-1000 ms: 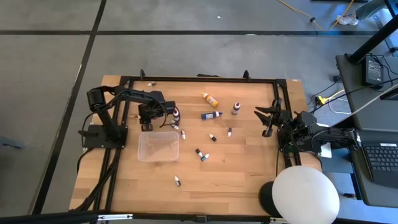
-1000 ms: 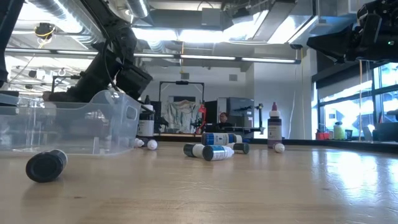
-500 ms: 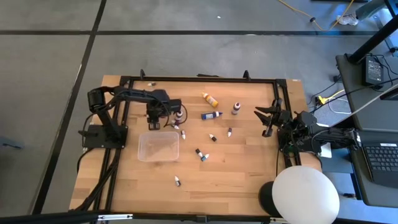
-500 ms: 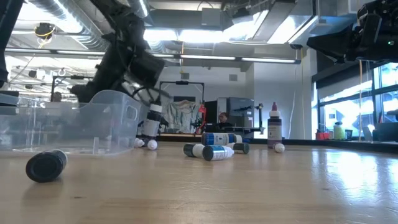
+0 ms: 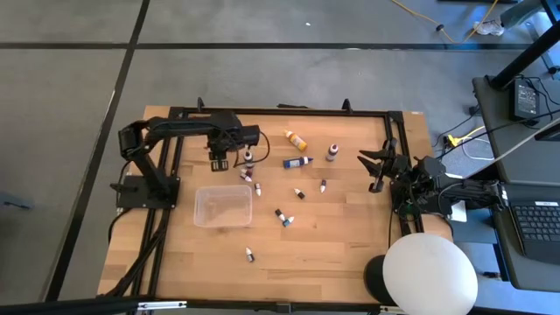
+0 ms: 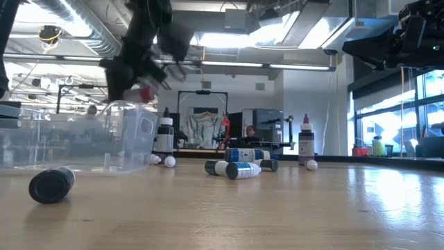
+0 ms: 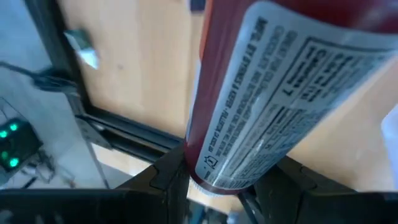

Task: Pick & Place food coloring
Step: Put the large red food coloring bottle into the transparent bin

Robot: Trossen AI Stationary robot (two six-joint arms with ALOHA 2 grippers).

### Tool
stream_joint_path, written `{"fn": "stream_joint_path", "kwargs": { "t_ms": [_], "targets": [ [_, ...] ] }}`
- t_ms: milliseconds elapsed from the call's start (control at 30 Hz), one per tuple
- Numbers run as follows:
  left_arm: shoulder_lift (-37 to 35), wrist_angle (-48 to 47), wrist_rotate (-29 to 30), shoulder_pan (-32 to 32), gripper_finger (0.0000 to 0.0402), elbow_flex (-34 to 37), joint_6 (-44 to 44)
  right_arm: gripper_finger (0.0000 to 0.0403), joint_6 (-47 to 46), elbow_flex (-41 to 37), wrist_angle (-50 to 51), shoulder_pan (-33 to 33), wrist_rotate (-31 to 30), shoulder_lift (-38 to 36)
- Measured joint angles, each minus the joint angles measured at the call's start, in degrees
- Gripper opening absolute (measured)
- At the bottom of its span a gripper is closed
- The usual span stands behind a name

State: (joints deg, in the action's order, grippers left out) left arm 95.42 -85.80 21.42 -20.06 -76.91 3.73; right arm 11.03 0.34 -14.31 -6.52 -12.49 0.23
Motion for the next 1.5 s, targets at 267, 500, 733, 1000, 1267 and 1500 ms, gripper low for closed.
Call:
{"fn": "stream_joint_path", "kwargs": {
  "t_ms": [267,500,733,1000,1267,1500],
  "targets": [
    [-8.2,7.4,0.4,6.9,0.0149,-7.4,2.0,0.0088,-0.2,0.0,0.0,0.0,0.0,0.0],
    [-12.2,36.1,-13.9,13.4,0.0156,-5.6,11.0,0.0088,-2.3,0.0,-0.3,0.0,0.0,0.0],
    [-12.9,75.3,-44.3,15.8,0.0148,5.7,24.0,0.0088,-7.0,0.0,-1.4,0.0,0.0,0.0],
    [-10.6,121.2,-57.0,15.6,0.0149,24.7,21.7,0.0088,-14.6,0.0,-2.1,0.0,0.9,0.0],
    [-6.6,145.2,-57.4,16.4,0.0154,34.8,21.1,0.0088,-21.3,0.0,-2.8,0.0,3.0,1.4],
    [-3.4,146.4,-57.1,18.4,0.0154,35.1,24.6,0.0088,-22.9,0.0,-8.0,0.0,4.9,9.9]
  ]
}}
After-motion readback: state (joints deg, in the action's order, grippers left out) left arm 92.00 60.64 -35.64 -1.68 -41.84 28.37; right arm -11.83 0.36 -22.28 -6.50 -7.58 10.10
